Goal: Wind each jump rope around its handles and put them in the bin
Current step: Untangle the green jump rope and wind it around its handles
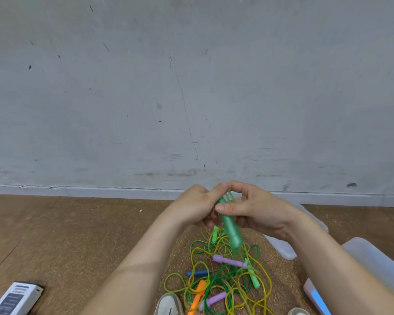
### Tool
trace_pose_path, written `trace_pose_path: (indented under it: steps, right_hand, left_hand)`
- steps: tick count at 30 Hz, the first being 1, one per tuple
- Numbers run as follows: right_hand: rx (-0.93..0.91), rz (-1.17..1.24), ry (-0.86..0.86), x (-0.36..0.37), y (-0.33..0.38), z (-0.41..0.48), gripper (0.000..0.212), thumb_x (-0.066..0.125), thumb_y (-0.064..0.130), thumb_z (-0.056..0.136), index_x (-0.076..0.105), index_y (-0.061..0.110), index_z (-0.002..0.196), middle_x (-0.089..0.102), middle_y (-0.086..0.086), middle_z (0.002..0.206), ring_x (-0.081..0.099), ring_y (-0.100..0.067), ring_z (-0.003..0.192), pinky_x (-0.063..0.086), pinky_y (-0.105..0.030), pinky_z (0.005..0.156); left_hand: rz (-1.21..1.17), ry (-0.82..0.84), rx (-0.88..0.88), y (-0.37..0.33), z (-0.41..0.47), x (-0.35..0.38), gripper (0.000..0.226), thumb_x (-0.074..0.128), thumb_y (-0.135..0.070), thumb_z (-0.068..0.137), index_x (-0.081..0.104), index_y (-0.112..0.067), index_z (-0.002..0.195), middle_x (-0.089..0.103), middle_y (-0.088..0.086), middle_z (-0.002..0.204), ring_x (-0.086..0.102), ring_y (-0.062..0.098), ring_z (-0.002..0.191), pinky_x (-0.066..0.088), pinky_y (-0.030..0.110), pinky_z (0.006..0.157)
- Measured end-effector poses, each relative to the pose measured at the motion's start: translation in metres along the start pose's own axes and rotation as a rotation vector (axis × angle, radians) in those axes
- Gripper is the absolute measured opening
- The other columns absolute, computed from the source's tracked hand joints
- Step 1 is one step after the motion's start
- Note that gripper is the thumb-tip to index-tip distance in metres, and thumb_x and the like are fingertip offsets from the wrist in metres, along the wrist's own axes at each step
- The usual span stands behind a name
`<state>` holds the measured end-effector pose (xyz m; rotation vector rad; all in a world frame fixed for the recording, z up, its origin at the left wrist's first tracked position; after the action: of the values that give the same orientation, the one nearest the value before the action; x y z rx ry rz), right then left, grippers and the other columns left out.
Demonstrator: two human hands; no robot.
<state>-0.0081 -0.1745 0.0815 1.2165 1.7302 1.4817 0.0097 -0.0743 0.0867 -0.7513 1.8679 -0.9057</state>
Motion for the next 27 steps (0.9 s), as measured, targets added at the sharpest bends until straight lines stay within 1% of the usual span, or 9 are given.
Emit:
trace_pose_path:
  steps: [2, 5, 9, 11, 14, 17, 21, 24, 27]
  right_hand:
    - [0.017, -0.03, 0.012, 0.001, -0.002, 0.0, 0.041, 0.084, 0.017, 0.072, 0.062, 0.011, 0.106, 0.067, -0.02, 0.089, 0.057, -0.029, 0.082, 0.039, -0.037, 0.076]
    - [0.018, -0.052, -0.117, -0.009, 0.001, 0.001, 0.008, 0.067, 0.01, 0.088, 0.059, 0.01, 0.09, 0.064, -0.009, 0.07, 0.05, -0.009, 0.051, 0.035, -0.016, 0.048]
    - [-0.061, -0.125, -0.445, -0.04, 0.016, -0.004, 0.005, 0.06, 0.013, 0.095, 0.062, 0.009, 0.095, 0.06, -0.007, 0.066, 0.043, -0.008, 0.048, 0.032, -0.018, 0.044]
    - [-0.04, -0.407, -0.6, -0.056, 0.021, -0.009, 0.032, 0.057, 0.02, 0.094, 0.056, 0.009, 0.125, 0.067, -0.009, 0.08, 0.053, -0.013, 0.063, 0.041, -0.026, 0.06]
    - [-0.03, -0.678, -0.715, -0.065, 0.027, -0.012, 0.057, 0.051, 0.017, 0.093, 0.034, 0.012, 0.147, 0.059, -0.009, 0.092, 0.053, -0.021, 0.079, 0.038, -0.03, 0.069]
    - [-0.102, -0.073, -0.594, -0.055, 0.025, -0.008, 0.046, 0.046, -0.001, 0.093, 0.043, 0.009, 0.137, 0.051, -0.008, 0.072, 0.042, -0.013, 0.051, 0.031, -0.023, 0.045]
    - [-0.192, 0.669, -0.377, -0.034, 0.029, -0.003, 0.041, 0.04, -0.01, 0.093, 0.042, -0.006, 0.134, 0.054, -0.011, 0.073, 0.045, -0.009, 0.048, 0.031, -0.014, 0.038]
    - [-0.239, 0.744, -0.406, -0.034, 0.032, -0.004, 0.045, 0.043, -0.011, 0.093, 0.041, 0.0, 0.136, 0.06, -0.018, 0.083, 0.059, -0.017, 0.063, 0.048, -0.018, 0.052]
    - [-0.14, 0.409, -0.475, -0.033, 0.028, -0.009, 0.045, 0.052, 0.006, 0.097, 0.041, 0.017, 0.138, 0.066, -0.016, 0.097, 0.063, -0.02, 0.081, 0.052, -0.032, 0.072]
  left_hand:
    - [-0.04, -0.051, 0.03, -0.002, 0.003, -0.009, 0.049, 0.047, -0.046, 0.096, 0.067, -0.007, 0.074, 0.062, 0.007, 0.058, 0.051, 0.012, 0.042, 0.037, 0.015, 0.041]
    - [-0.126, -0.104, 0.038, -0.001, 0.003, -0.019, 0.032, 0.047, -0.027, 0.098, 0.067, -0.008, 0.081, 0.062, 0.008, 0.065, 0.052, 0.012, 0.047, 0.041, 0.017, 0.044]
    - [-0.362, -0.423, 0.144, -0.002, -0.004, -0.063, 0.032, 0.04, -0.017, 0.1, 0.066, -0.008, 0.084, 0.065, 0.009, 0.072, 0.06, 0.021, 0.069, 0.051, 0.032, 0.066]
    - [-0.498, -0.589, 0.254, -0.002, -0.015, -0.091, 0.032, 0.037, -0.014, 0.1, 0.064, -0.007, 0.083, 0.056, 0.006, 0.062, 0.057, 0.021, 0.062, 0.05, 0.035, 0.067]
    - [-0.559, -0.471, 0.234, 0.002, -0.015, -0.09, 0.031, 0.04, -0.013, 0.098, 0.066, -0.004, 0.084, 0.045, 0.003, 0.057, 0.042, 0.017, 0.051, 0.041, 0.033, 0.058]
    - [-0.371, -0.174, 0.162, -0.003, -0.008, -0.045, 0.033, 0.044, -0.021, 0.099, 0.071, -0.006, 0.088, 0.059, 0.003, 0.064, 0.041, 0.013, 0.048, 0.039, 0.028, 0.054]
    - [-0.265, 0.145, 0.205, -0.023, -0.011, 0.02, 0.029, 0.05, -0.034, 0.097, 0.068, -0.012, 0.092, 0.063, -0.011, 0.065, 0.044, 0.005, 0.052, 0.035, 0.019, 0.049]
    - [-0.247, 0.093, 0.235, -0.028, -0.007, 0.027, 0.022, 0.06, -0.035, 0.091, 0.063, -0.017, 0.079, 0.05, -0.013, 0.051, 0.038, 0.006, 0.048, 0.03, 0.02, 0.046]
    - [-0.426, -0.057, 0.222, -0.029, 0.0, 0.007, 0.023, 0.054, -0.025, 0.095, 0.061, -0.01, 0.079, 0.044, 0.0, 0.051, 0.035, 0.009, 0.043, 0.03, 0.02, 0.042]
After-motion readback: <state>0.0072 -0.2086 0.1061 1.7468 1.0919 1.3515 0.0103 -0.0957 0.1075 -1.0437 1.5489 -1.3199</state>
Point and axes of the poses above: each hand's wrist, its own z-axis towards the middle knuckle, its own x-axis out of the palm, y = z × x, the point moved 8 cm from there along z, towards the middle knuckle
